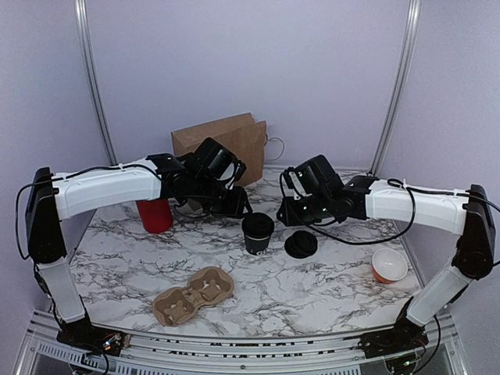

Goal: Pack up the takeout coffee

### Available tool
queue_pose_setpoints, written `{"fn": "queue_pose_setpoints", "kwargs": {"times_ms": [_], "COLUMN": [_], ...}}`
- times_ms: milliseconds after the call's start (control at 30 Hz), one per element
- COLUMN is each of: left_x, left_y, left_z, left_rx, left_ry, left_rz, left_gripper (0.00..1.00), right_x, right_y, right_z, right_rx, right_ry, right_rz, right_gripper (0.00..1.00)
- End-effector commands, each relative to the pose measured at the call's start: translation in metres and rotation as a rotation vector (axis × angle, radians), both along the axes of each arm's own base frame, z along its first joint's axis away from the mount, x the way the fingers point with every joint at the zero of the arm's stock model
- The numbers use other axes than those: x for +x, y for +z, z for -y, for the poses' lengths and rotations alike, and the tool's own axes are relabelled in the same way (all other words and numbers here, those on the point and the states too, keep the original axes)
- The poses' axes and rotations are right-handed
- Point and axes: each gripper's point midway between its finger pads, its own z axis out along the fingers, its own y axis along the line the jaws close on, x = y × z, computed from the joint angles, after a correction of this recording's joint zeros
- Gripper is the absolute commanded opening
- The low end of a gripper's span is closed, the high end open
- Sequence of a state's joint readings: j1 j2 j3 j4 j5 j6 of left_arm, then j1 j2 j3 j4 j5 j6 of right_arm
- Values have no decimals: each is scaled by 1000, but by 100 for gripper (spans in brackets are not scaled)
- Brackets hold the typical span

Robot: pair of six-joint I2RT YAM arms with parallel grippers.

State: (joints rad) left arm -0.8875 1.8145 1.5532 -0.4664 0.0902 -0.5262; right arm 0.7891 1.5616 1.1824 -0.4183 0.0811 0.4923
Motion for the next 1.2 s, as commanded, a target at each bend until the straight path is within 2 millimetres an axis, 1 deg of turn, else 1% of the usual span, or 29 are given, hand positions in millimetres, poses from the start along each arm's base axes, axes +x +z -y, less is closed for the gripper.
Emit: {"fn": "queue_pose_setpoints", "kwargs": {"times_ms": [0,133,233,333,433,500,700,867,967,1167], "left_x": [24,36,40,44,46,45,42,40,39,37], "left_y": [-10,-19,-31,-35,-36,-38,-47,-52,-53,-57], "left_z": [1,10,15,18,19,19,15,12,11,10], "left_rx": [64,74,86,82,74,74,81,79,75,76], "left_ry": [-2,-11,-20,-20,-15,-13,-1,11,19,21], "left_rz": [27,26,15,16,17,15,-1,-15,-18,-31], "left_gripper": [40,51,53,54,54,54,54,54,53,53], "right_x": [-31,-45,-48,-45,-40,-37,-31,-27,-25,-23], "right_y": [3,-6,-12,-19,-20,-22,-17,-26,-27,-35], "right_z": [-25,-36,-38,-36,-38,-39,-39,-42,-42,-37], "right_rx": [-7,0,34,56,73,82,107,87,92,81], "right_ry": [101,114,92,50,22,13,-17,-23,-30,-43], "right_rz": [8,-17,-20,-11,2,5,36,22,22,9], "right_gripper": [25,25,25,24,23,23,24,24,24,24]}}
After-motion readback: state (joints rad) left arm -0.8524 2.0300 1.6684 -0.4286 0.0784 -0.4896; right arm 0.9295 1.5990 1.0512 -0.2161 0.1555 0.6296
